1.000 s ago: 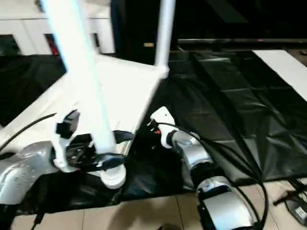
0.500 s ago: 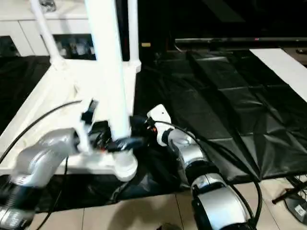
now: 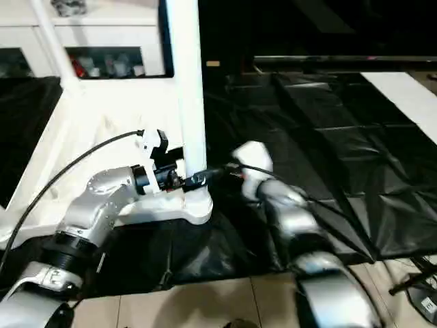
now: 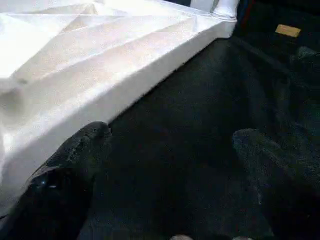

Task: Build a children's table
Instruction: Rotate table base

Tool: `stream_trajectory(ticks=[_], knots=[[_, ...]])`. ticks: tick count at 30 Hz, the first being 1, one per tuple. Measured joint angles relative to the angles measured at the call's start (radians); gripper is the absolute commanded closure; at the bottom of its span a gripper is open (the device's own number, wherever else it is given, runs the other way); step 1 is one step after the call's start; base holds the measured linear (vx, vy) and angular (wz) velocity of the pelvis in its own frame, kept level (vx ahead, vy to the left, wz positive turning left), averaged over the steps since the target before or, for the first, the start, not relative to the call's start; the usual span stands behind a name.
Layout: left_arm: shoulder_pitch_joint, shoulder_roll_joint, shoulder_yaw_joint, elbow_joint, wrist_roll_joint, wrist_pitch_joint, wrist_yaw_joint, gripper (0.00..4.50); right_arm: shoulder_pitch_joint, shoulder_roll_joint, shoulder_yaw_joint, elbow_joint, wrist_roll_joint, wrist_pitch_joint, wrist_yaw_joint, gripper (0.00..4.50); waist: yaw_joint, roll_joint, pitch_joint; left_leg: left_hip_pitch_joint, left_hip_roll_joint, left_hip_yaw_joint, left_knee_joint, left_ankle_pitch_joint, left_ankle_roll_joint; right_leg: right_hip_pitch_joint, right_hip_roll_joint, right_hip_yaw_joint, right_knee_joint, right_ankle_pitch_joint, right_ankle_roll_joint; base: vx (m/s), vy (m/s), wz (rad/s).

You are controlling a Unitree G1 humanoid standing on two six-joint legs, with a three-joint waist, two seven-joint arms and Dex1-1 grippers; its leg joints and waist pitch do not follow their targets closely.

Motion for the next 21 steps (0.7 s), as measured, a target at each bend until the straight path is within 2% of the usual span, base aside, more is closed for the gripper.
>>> stream_trajectory(ticks=[3,8,9,10,12,14,19,21], knots=[[0.050,0.057,0.007,-0.025,-0.004,0.019,-0.048,0.11,0.054,-0.046,-0.007,-0.078,0.008,0.022,0.028,0.00,0.000,0.000,0.000,0.002,0.000,0.000,0.000,0.000,0.000,0.001,0.001,0.000,0.000,0.000,0.000,0.000,0.000,0.00],[0.125,0.172,-0.013,-0.039,-0.007,0.064,-0.190,0.11,0.171,-0.131,-0.002,-0.288,0.041,0.122,0.143,0.00,0.012,0.001,0.001,0.004,0.000,0.000,0.000,0.000,0.000,0.000,0.000,0.001,-0.001,-0.001,0.001,0.000,0.000,0.00],[0.111,0.181,-0.023,-0.012,0.007,0.051,-0.214,0.11,0.196,-0.163,0.007,-0.328,0.041,0.132,0.175,0.00,0.021,0.001,0.002,0.004,0.000,0.000,0.000,0.000,0.000,0.001,0.000,0.000,-0.002,-0.001,0.001,0.000,0.000,0.00],[0.095,0.195,-0.032,0.032,0.031,0.029,-0.231,0.37,0.221,-0.196,0.017,-0.370,0.041,0.140,0.210,0.00,0.029,0.003,0.002,0.004,-0.001,0.000,0.000,0.000,0.000,0.002,-0.001,0.001,-0.002,-0.001,0.002,0.000,0.000,0.00],[0.069,0.206,-0.046,0.095,0.066,-0.003,-0.240,0.46,0.247,-0.226,0.024,-0.419,0.042,0.154,0.248,0.00,0.035,0.006,0.002,0.005,-0.001,0.000,0.000,0.000,0.000,0.002,-0.001,0.002,-0.002,-0.001,0.002,0.000,0.000,0.00],[0.043,0.207,-0.067,0.161,0.109,-0.034,-0.240,0.49,0.283,-0.261,0.038,-0.491,0.058,0.173,0.295,0.00,0.037,0.014,0.002,0.005,-0.003,0.001,0.000,0.000,0.000,0.003,-0.002,0.003,-0.004,-0.001,0.002,0.000,0.000,0.00],[0.012,0.204,-0.138,0.203,0.199,-0.049,-0.216,0.91,0.398,-0.380,0.038,-0.656,0.113,0.252,0.414,0.00,0.038,0.065,0.001,0.007,-0.006,-0.001,-0.002,-0.002,0.002,0.010,-0.003,0.003,-0.010,-0.001,0.002,0.000,0.000,0.00],[-0.003,0.203,-0.149,0.220,0.222,-0.054,-0.211,1.00,0.426,-0.396,0.040,-0.697,0.121,0.283,0.441,0.00,0.038,0.072,0.001,0.007,-0.006,-0.001,-0.005,-0.002,0.002,0.011,-0.002,0.002,-0.009,-0.002,0.003,0.000,0.000,0.00]])
